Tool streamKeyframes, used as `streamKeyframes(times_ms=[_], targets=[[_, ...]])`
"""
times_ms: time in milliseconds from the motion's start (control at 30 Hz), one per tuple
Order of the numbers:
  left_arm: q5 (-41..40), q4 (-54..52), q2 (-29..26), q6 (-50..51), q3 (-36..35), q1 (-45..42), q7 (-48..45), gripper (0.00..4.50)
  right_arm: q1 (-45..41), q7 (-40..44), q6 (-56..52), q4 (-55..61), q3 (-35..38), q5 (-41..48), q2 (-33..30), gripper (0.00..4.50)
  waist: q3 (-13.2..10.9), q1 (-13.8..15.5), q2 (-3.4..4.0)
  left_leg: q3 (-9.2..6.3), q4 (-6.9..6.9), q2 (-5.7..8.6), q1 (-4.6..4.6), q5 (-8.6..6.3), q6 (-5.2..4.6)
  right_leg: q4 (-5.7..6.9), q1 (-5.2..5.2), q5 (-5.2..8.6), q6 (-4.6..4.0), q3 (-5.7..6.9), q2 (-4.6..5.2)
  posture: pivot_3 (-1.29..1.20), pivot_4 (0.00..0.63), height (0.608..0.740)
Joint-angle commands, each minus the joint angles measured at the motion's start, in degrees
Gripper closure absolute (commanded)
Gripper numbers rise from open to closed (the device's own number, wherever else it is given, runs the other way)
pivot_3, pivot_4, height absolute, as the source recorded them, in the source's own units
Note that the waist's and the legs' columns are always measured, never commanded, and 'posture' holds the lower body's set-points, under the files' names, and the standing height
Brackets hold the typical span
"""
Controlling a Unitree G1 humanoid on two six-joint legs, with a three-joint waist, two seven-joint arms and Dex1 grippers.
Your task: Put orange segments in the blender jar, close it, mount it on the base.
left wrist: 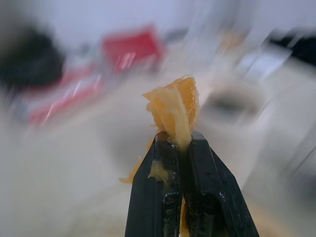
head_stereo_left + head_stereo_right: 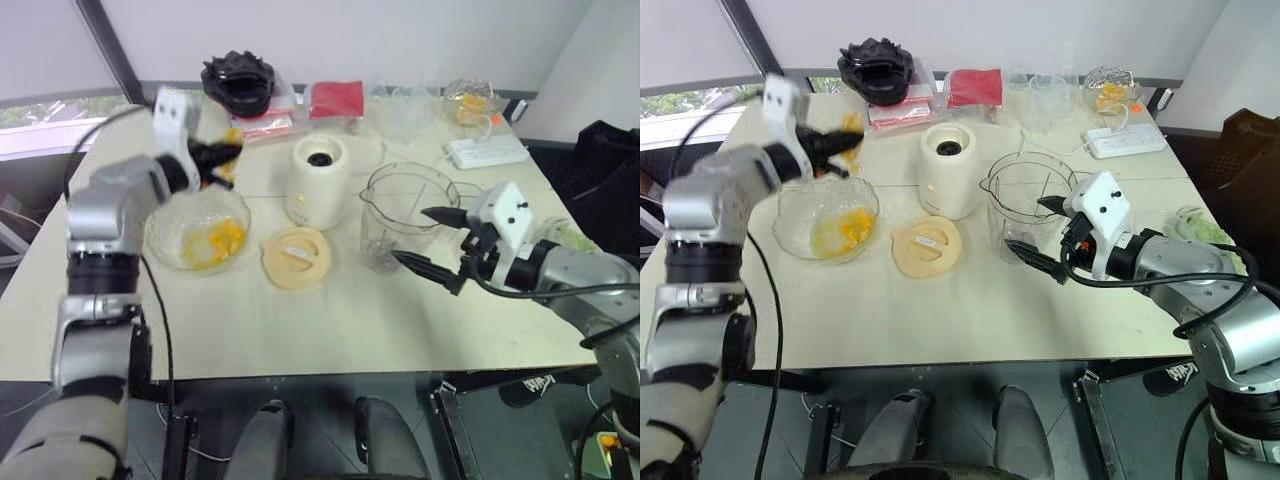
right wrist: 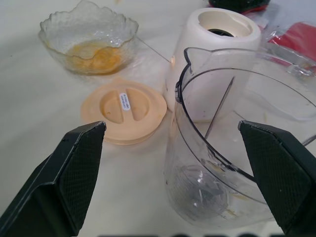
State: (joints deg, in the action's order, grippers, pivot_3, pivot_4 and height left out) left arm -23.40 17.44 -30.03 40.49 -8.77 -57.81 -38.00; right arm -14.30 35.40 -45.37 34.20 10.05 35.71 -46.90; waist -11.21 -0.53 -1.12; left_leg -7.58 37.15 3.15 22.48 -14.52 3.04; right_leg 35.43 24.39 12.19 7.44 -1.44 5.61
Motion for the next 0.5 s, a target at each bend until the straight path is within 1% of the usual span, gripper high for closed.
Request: streamKeyframes(times_ms=[33,167,267,367,400,467,500], targets=[[-3.73,1.49,1.17,-1.02,-2.22,-9.06,-2.27,4.47,1.93,-2.56,1.0,3.86,2.37,-0.45,1.42,0.0,0.01,-0.13,0.03,0.02,-0.01,0.0,-0.01,0.0,0.0,0.0,0.0,0.0,0.0,0.0,0.0,0.0,0.15,0.74],[-2.91,12.71,3.83,-5.91,-0.73,-19.42,-7.61,4.47,5.75,-7.13,0.78,7.93,3.47,-1.3,4.27,0.0,0.03,-0.19,0.03,0.07,-0.03,0.0,-0.06,0.0,0.0,0.02,0.0,0.0,0.01,-0.02,-0.01,0.0,0.15,0.74],[-1.97,23.52,7.49,-10.33,0.12,-26.96,-12.39,4.47,9.61,-10.89,0.37,12.03,4.83,-1.93,6.5,0.0,0.02,-0.15,0.03,0.09,-0.01,0.0,-0.07,0.0,-0.01,0.04,-0.03,0.0,0.01,-0.02,-0.01,0.0,0.15,0.74],[-0.11,32.38,10.83,-15.06,1.54,-31.49,-17.1,4.47,13.35,-14.28,0.0,15.68,6.54,-2.52,8.46,0.0,0.02,-0.05,0.02,0.09,0.0,0.01,-0.04,0.0,-0.01,0.0,-0.03,0.01,0.02,-0.02,-0.01,0.0,0.15,0.74],[0.31,34.57,11.34,-16.06,1.65,-32.42,-18.29,4.47,14.1,-15.32,-0.27,16.77,6.64,-2.63,8.99,0.0,0.02,-0.02,0.02,0.09,0.0,0.02,-0.02,0.0,-0.01,-0.01,-0.03,0.01,0.02,-0.02,-0.01,0.0,0.15,0.74],[0.87,39.32,14.61,-17.41,2.3,-35.0,-21.97,4.47,17.54,-17.8,-0.8,20.13,8.19,-2.76,10.59,0.0,0.01,-0.06,0.02,0.09,-0.01,0.03,-0.01,0.0,-0.01,-0.06,-0.03,0.01,0.02,-0.03,-0.01,0.0,0.15,0.74],[1.15,40.8,15.28,-17.81,2.38,-35.74,-23.83,4.47,18.45,-19.11,-1.25,21.66,8.08,-2.85,11.25,0.0,0.01,-0.06,0.02,0.08,-0.03,0.02,-0.01,-0.01,-0.03,-0.07,-0.03,0.02,0.03,-0.02,-0.01,0.0,0.15,0.74]])
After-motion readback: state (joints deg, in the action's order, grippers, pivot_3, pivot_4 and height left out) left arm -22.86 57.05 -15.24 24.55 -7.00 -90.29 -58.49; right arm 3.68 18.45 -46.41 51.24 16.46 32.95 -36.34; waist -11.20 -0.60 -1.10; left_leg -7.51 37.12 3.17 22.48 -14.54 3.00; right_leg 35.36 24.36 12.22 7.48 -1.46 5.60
